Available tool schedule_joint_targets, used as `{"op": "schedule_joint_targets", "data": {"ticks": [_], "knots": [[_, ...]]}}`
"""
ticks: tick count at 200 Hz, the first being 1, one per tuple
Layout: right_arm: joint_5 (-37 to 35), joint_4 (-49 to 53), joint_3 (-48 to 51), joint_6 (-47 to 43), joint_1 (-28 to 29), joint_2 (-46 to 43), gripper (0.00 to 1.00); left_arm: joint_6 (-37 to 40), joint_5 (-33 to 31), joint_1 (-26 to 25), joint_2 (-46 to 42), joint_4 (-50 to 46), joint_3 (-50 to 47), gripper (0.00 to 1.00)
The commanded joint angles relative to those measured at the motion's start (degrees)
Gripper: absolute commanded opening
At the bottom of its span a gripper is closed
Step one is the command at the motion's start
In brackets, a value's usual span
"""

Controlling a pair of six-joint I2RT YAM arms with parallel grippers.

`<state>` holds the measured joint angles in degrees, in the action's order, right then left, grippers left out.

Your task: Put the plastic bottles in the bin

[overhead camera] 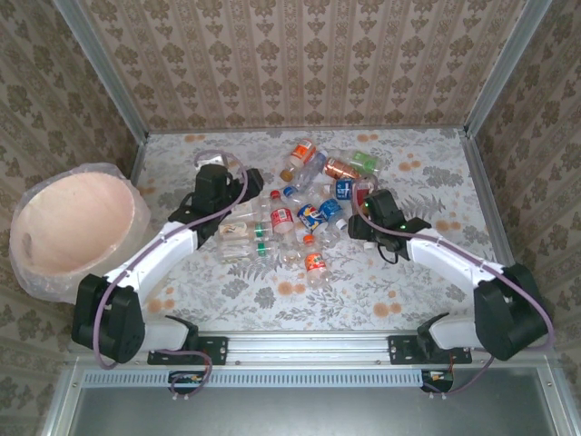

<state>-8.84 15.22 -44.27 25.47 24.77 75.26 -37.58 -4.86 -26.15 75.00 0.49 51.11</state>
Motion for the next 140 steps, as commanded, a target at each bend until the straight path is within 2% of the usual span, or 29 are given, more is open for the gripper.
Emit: {"op": "schedule_joint_targets", "data": {"ticks": [1,21,45,69,119,130,140], "knots": [[2.29,-5.24,1.32,-2.40,0.69,-2.88,0.58,-2.15,7.51,-2.44,0.80,5.63,1.38,1.00],[8.71,-12.31,2.05,-3.49,1.06,-3.39,0.56,-1.07,12.70,-4.78,2.12,10.17,1.52,1.00],[16.71,-21.10,2.50,-2.55,1.23,-1.70,0.56,-1.22,23.11,-7.12,4.53,15.43,2.01,1.00],[21.20,-28.21,2.38,-1.66,1.93,0.58,0.56,-0.10,27.53,-10.32,6.96,16.06,3.75,1.00],[25.39,-33.86,1.14,-2.57,4.46,3.57,0.58,-3.10,29.35,-12.72,10.89,25.07,3.71,1.00],[26.19,-35.57,1.37,-2.68,5.00,3.57,0.58,-3.95,26.62,-13.00,11.66,23.82,4.25,1.00],[26.91,-37.06,1.56,-2.82,5.28,3.57,0.58,-5.80,21.09,-13.37,11.78,21.37,3.84,1.00]]}}
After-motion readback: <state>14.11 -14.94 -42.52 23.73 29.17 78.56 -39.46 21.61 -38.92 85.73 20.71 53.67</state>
